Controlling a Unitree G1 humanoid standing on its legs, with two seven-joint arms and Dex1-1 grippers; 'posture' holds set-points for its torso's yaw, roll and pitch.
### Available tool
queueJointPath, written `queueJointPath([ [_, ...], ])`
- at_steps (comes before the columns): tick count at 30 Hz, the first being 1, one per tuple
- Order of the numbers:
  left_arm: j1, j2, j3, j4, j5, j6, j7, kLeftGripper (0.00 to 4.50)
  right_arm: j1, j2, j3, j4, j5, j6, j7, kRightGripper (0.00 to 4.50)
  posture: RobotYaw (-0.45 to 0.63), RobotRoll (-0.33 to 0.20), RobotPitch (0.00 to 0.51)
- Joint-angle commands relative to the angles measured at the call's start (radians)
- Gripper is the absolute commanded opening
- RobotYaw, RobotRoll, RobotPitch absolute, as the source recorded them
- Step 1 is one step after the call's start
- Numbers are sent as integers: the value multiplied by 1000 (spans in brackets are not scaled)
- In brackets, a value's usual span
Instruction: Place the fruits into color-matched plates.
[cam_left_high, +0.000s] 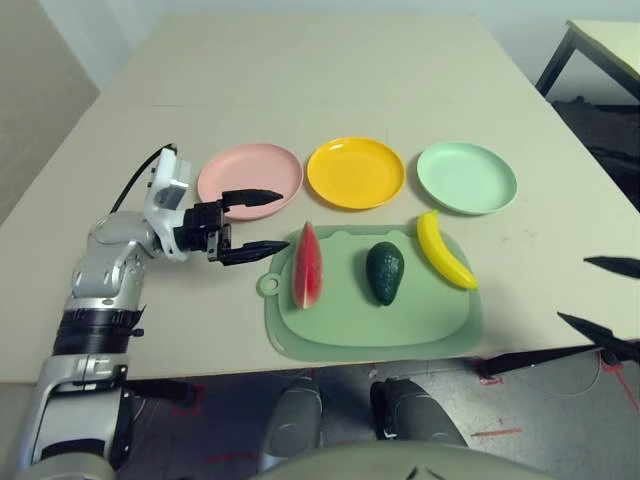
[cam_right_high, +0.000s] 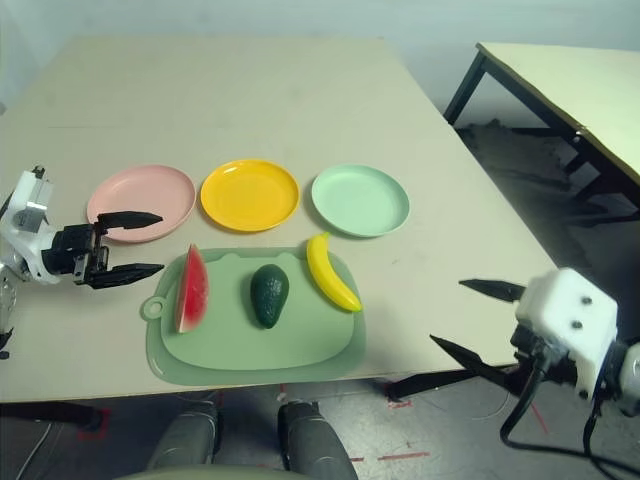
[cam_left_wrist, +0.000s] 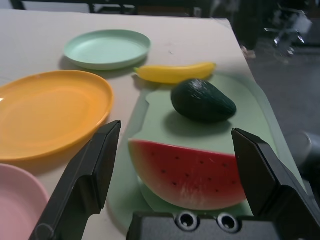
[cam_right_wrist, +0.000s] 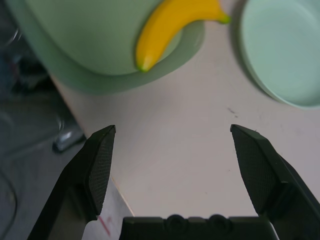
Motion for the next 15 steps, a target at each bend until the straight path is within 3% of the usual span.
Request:
queueJointPath([
  [1,-5,14,-21,2,41,-48,-22,4500,-115,-132,107,94,-75,-60,105,4481,104,0,93],
  [3,-6,17,-25,1,54,-63,-22,4500,-253,-208,233,170,-120,-125,131,4481,108,0,89],
  [5,-2,15,-24,-1,58,-70,-13,4500,-474,-219,423,234,-198,-225,175,4481,117,0,83],
  [8,3,12,-22,-4,58,-71,-6,4500,-748,-146,622,319,-296,-334,253,4481,119,0,81],
  [11,15,20,-12,-12,63,-74,8,4500,-1020,-15,817,456,-449,-491,348,4481,154,0,85],
  [15,24,32,-11,-21,64,-71,13,4500,-1207,119,954,628,-565,-657,392,4481,164,0,96],
])
